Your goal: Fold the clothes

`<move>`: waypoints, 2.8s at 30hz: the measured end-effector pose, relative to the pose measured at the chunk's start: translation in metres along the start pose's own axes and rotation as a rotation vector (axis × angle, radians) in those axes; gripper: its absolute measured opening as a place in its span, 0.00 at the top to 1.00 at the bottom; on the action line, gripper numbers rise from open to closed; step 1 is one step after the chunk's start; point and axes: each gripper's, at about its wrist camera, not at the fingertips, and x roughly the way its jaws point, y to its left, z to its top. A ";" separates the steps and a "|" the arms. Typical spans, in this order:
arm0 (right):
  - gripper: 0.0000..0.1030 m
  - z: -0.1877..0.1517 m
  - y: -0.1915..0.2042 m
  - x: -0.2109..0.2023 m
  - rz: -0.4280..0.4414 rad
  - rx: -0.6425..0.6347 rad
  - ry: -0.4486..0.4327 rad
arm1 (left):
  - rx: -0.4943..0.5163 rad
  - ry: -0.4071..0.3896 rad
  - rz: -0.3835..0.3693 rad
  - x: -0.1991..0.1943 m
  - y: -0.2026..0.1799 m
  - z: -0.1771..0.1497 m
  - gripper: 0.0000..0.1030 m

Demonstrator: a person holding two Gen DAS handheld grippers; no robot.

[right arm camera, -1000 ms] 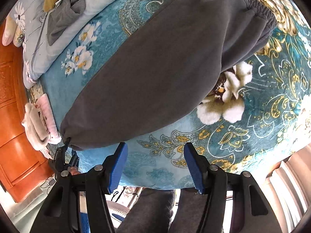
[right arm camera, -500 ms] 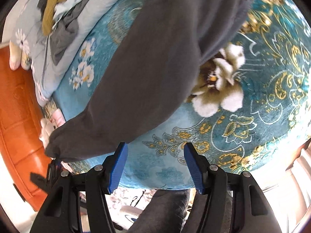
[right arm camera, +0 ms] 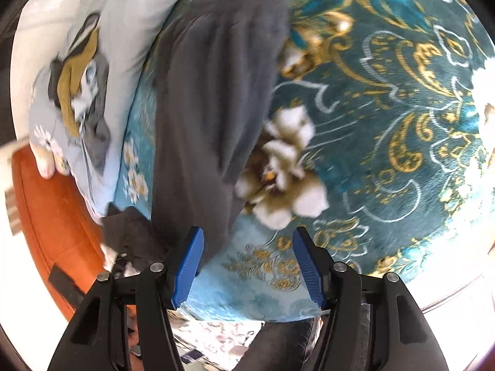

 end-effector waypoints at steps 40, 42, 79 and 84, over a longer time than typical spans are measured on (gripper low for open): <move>0.41 0.026 0.198 0.175 -0.089 -0.489 0.286 | -0.592 0.493 -0.140 0.093 0.139 -0.103 0.32; 0.42 0.022 0.198 0.180 -0.086 -0.483 0.297 | -0.600 0.498 -0.148 0.095 0.138 -0.106 0.32; 0.48 0.015 0.144 0.142 -0.189 -0.523 0.229 | -0.533 0.568 -0.136 0.117 0.041 -0.129 0.32; 0.37 0.017 0.136 0.153 -0.088 -0.469 0.273 | -0.547 0.563 -0.143 0.115 0.028 -0.136 0.32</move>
